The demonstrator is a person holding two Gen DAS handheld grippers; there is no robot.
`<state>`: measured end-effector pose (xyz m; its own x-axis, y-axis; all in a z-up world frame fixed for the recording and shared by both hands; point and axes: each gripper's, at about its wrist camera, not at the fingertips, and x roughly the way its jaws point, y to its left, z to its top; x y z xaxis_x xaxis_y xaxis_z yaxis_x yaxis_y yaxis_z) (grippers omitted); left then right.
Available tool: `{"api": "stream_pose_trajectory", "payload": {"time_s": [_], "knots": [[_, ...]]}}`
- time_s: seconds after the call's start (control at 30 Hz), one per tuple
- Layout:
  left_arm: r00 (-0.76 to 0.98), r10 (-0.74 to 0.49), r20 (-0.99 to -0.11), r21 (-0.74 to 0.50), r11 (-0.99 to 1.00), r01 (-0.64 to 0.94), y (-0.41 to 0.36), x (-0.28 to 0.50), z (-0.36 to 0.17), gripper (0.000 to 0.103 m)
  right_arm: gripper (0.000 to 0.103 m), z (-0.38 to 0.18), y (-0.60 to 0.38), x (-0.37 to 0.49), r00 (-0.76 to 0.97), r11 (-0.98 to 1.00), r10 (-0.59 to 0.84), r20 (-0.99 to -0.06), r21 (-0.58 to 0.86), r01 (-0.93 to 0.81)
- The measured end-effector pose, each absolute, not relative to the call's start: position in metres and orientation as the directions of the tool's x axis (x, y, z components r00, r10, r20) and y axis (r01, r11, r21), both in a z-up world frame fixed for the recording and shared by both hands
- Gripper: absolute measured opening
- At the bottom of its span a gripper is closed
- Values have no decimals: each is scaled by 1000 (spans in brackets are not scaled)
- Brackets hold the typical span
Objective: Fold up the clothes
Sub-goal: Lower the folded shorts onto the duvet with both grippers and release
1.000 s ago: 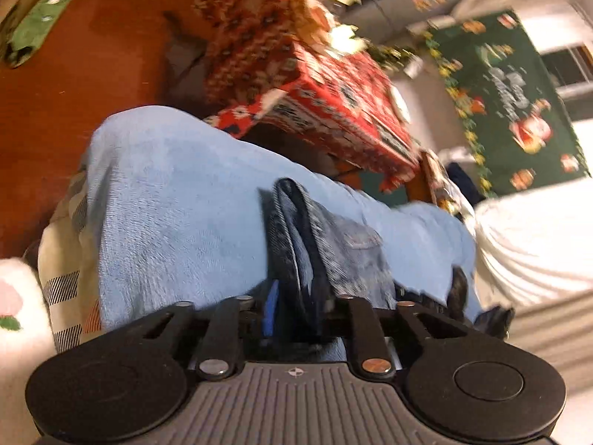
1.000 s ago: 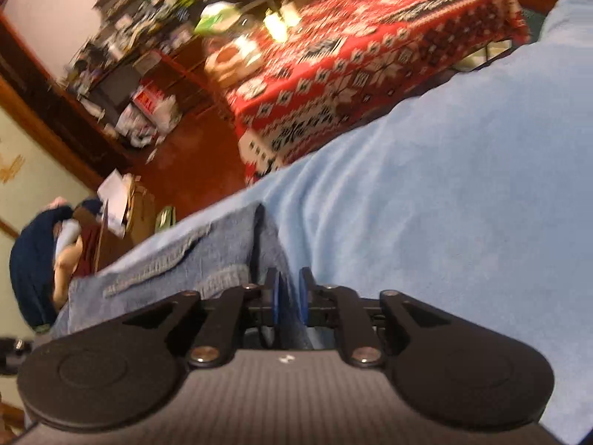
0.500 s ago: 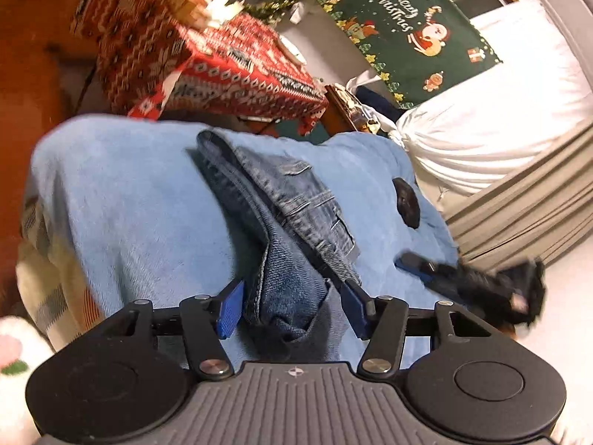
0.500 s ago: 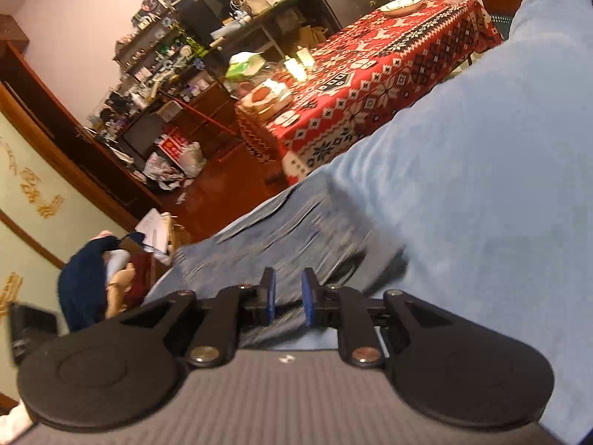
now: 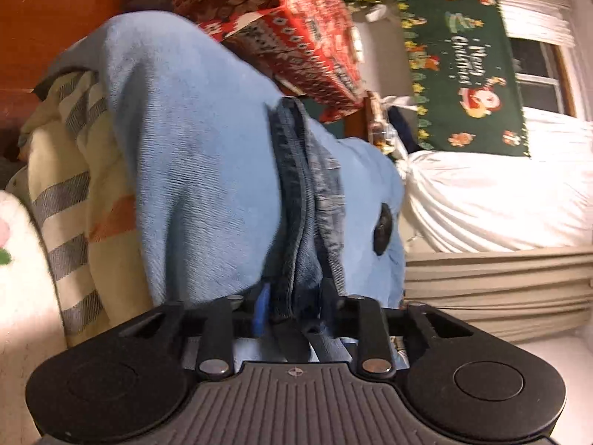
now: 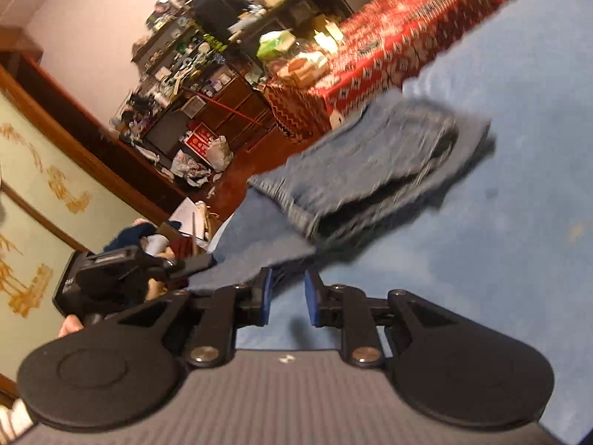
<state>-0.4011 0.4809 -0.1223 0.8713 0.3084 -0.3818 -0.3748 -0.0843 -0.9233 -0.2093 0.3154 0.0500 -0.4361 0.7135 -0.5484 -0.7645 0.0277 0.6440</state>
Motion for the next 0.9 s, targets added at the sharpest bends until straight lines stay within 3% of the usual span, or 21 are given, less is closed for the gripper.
{"api": "stream_pose_trajectory", "payload": {"time_s": [0.07,0.17,0.23,0.27,0.3,0.37,0.63,0.9], "knots": [[867,318,-382,-919,-35,-392,476,-396,-114,59,23,51,319,-219,-421,26,742,-521,650,-759],[853,327,-406,-901,13,-434,470,-388,-108,59,23,57,322,-234,-388,13,782,-488,635,-772],[844,325,-427,-892,3,-452,469,-384,-113,52,23,62,324,-244,-358,12,801,-481,610,-792],[839,324,-437,-887,-2,-461,469,-382,-115,34,23,62,327,-250,-349,12,803,-484,598,-801],[834,323,-447,-883,-7,-470,468,-380,-118,23,23,61,330,-257,-341,14,800,-493,584,-811],[819,328,-471,-871,-26,-490,466,-380,-118,17,22,56,332,-268,-337,16,789,-514,565,-825],[790,290,-541,-818,39,-574,451,-400,-100,13,22,53,317,-300,-259,11,786,-561,432,-902],[748,435,-501,-649,383,-657,466,-361,-19,10,22,80,324,-289,-94,111,833,-545,331,-937]]}}
